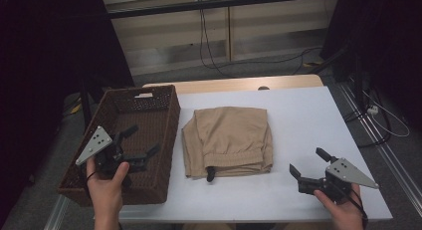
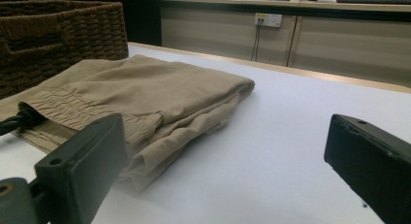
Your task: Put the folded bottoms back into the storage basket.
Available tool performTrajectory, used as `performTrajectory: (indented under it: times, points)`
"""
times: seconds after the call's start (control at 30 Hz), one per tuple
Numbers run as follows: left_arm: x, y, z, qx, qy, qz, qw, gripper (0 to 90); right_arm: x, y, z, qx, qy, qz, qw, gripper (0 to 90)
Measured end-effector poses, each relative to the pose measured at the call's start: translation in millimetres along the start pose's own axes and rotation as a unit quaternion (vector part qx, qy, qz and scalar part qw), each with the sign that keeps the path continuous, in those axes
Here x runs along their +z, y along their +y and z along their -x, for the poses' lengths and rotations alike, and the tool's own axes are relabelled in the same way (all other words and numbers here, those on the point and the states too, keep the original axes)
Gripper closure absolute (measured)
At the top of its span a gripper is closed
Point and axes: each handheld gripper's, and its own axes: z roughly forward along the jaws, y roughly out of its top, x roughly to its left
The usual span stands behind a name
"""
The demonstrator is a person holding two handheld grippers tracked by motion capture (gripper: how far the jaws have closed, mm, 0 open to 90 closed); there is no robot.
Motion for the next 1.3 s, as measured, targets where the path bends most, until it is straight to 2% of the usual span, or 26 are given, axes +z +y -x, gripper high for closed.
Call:
performTrajectory:
  times: [0.33,0.43,0.57,0.7,1.0,1.07,1.13,1.3]
  points:
    - [-0.1,1.2,-0.7,0.003,0.001,0.0,1.0,1.0,3.9,0.7,1.2,-0.003,-0.004,-0.008,1.0,0.9]
    - [0.5,1.2,-1.1,0.004,0.001,-0.002,1.0,1.0,8.8,2.6,1.5,-0.01,-0.006,-0.013,0.9998,0.9]
    - [1.0,1.5,-0.8,0.004,0.001,-0.001,1.0,1.0,17.6,5.8,1.6,-0.006,-0.004,-0.02,0.9998,0.2]
    - [2.2,1.1,-0.8,0.007,0.0,-0.004,1.0,1.1,24.5,10.0,-1.5,-0.018,-0.013,-0.028,0.9994,0.2]
    - [4.7,0.3,0.1,0.007,0.001,-0.008,0.9999,1.1,43.1,12.8,-14.5,-0.03,0.015,-0.048,0.9983,0.5]
    - [4.9,0.0,0.2,0.008,0.001,-0.009,0.9999,1.1,45.7,12.1,-15.7,-0.028,0.017,-0.052,0.9981,0.5]
    - [4.2,0.3,0.0,0.008,0.004,-0.009,0.9999,1.1,50.4,12.3,-16.2,-0.012,0.023,-0.051,0.9984,1.7]
    - [3.5,1.6,0.7,0.011,0.005,-0.008,0.9999,1.1,61.0,14.0,-17.2,-0.013,0.02,-0.061,0.9979,1.6]
